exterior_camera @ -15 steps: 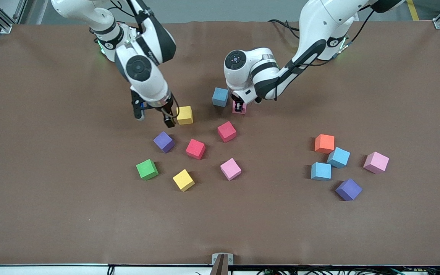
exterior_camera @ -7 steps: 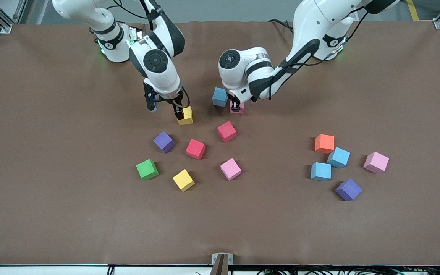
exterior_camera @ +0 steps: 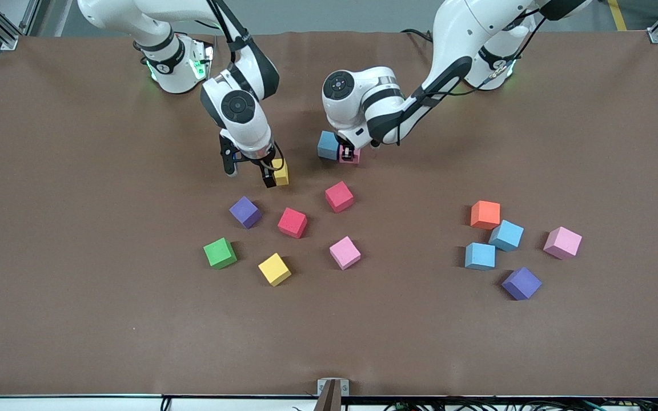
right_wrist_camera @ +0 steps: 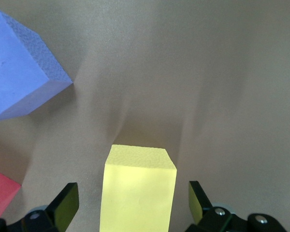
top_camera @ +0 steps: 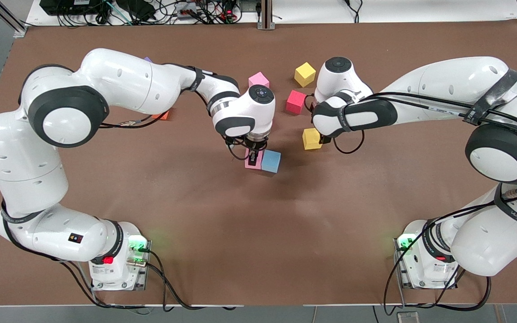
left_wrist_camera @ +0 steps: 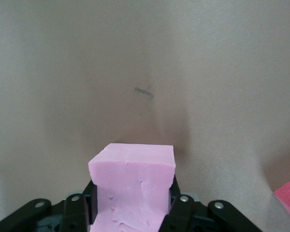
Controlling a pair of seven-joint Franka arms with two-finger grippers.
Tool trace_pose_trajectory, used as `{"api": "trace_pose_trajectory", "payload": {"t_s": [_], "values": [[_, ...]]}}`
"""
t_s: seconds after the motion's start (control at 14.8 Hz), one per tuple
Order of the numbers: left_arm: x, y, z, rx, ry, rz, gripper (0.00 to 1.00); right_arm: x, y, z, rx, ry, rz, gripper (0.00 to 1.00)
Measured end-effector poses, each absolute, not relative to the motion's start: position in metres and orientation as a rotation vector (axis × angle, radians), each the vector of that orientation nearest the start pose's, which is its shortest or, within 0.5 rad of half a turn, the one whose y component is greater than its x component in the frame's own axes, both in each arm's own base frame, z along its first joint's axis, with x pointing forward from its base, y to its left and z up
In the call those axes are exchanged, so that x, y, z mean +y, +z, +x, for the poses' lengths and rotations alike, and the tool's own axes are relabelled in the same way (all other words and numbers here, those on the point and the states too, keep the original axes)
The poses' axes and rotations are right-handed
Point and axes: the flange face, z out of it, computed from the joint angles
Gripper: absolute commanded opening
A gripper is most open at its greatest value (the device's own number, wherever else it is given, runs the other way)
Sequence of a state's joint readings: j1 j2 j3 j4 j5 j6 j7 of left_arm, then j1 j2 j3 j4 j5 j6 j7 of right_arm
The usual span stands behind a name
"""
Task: Arrange 11 blocks into digit 3
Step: 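Lower the pink cube beside the blue cube and open the left gripper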
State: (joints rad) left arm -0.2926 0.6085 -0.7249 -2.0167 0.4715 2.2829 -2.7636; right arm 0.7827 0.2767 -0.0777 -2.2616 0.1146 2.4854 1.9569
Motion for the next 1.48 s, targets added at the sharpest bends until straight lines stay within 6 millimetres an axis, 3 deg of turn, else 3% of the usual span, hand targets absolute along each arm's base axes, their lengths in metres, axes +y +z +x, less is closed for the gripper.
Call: {"api": "trace_pose_trajectory", "payload": {"t_s": [0.27, 0.54, 0.81, 0.88, 1.01, 1.28, 1.48], "values": [[-0.488, 0.202, 0.317, -2.026, 0.071, -2.180, 0.55, 0.345, 0.229, 0.408, 1.981, 0.086, -2.482, 1.00], [-0.491, 0.202, 0.315, -2.042, 0.106, -2.149, 0.55, 0.344, 0.212, 0.407, 2.007, 0.088, -2.479, 1.00], [-0.495, 0.202, 0.313, -2.040, 0.114, -2.149, 0.55, 0.344, 0.212, 0.410, 2.034, 0.110, -2.421, 0.99], [-0.495, 0.202, 0.313, -2.040, 0.114, -2.149, 0.57, 0.345, 0.212, 0.410, 2.038, 0.113, -2.415, 0.98], [-0.496, 0.201, 0.313, -2.038, 0.114, -2.150, 1.00, 0.344, 0.212, 0.410, 2.045, 0.118, -2.408, 0.98], [-0.497, 0.194, 0.308, -2.022, 0.124, -2.145, 1.00, 0.344, 0.212, 0.410, 2.047, 0.119, -2.406, 0.95], [-0.497, 0.192, 0.312, -2.020, 0.122, -2.130, 1.00, 0.344, 0.212, 0.410, 2.049, 0.119, -2.405, 0.79]]}}
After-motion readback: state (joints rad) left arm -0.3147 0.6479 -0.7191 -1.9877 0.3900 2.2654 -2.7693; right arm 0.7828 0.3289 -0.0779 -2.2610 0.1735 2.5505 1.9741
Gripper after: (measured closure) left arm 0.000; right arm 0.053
